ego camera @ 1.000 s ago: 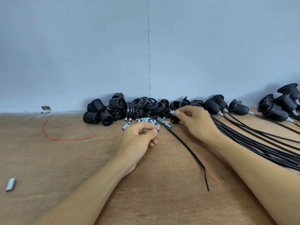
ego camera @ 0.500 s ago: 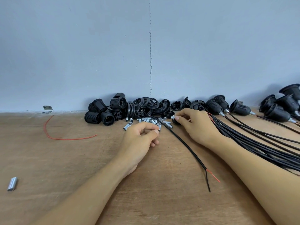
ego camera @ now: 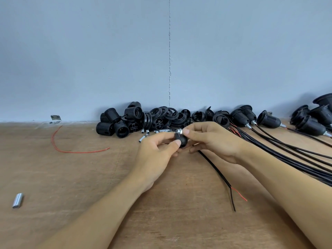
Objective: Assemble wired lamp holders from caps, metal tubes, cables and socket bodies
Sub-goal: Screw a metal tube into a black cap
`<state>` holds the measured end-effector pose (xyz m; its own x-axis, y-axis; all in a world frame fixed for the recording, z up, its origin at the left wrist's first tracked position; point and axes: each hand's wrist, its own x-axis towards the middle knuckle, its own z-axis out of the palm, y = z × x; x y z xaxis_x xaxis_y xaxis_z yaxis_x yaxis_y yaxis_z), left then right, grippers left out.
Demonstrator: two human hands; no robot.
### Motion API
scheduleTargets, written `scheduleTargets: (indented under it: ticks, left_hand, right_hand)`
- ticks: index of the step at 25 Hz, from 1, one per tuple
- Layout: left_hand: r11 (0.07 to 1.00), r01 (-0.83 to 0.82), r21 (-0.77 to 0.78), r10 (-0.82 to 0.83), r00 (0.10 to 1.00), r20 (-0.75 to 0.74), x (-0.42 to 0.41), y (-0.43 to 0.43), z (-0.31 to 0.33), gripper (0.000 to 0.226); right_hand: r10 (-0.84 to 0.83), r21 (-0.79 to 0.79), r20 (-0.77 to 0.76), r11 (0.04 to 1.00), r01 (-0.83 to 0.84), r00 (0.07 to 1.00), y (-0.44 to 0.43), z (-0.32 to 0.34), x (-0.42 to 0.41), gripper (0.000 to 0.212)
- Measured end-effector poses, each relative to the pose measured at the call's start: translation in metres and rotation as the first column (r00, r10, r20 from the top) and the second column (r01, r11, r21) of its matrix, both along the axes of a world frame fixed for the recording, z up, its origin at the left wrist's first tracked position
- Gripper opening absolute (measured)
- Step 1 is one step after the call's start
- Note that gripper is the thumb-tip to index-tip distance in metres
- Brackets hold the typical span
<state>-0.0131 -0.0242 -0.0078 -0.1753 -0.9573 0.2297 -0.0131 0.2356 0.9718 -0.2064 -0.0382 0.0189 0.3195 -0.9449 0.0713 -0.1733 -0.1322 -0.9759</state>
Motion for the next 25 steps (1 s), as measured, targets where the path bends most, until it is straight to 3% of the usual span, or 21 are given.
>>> scheduleTargets:
  ticks: [3,6,13,19,25]
  left_hand:
    - [0.998,-0.017,0.059,0.02,0.999,-0.05,0.002,-0.002,0.0,0.007]
    - [0.988,-0.036,0.149,0.066,0.977,-0.202,0.003,-0.005,0.002,0.01]
    - [0.956,0.031,0.29,0.105,0.892,-0.439,0.008,-0.007,0.007,0.016]
    - [0.964,0.033,0.265,0.079,0.913,-0.401,0.007,-0.007,0.005,0.018]
    - [0.975,0.013,0.22,0.07,0.928,-0.365,0.006,-0.007,0.005,0.032]
  right_hand:
    - [-0.082,-0.03,0.043,0.996,0.084,0.996,0.001,0.0,0.002,0.025]
    - [-0.21,-0.179,0.023,0.961,0.21,0.978,0.002,0.003,0.004,0.015]
    - [-0.295,-0.375,-0.149,0.9,0.222,0.944,0.011,0.004,0.017,0.008]
    - [-0.44,-0.532,-0.221,0.802,0.271,0.87,0.015,0.0,0.026,0.007]
    - [-0.424,-0.536,-0.227,0.806,0.251,0.877,0.013,-0.001,0.024,0.005]
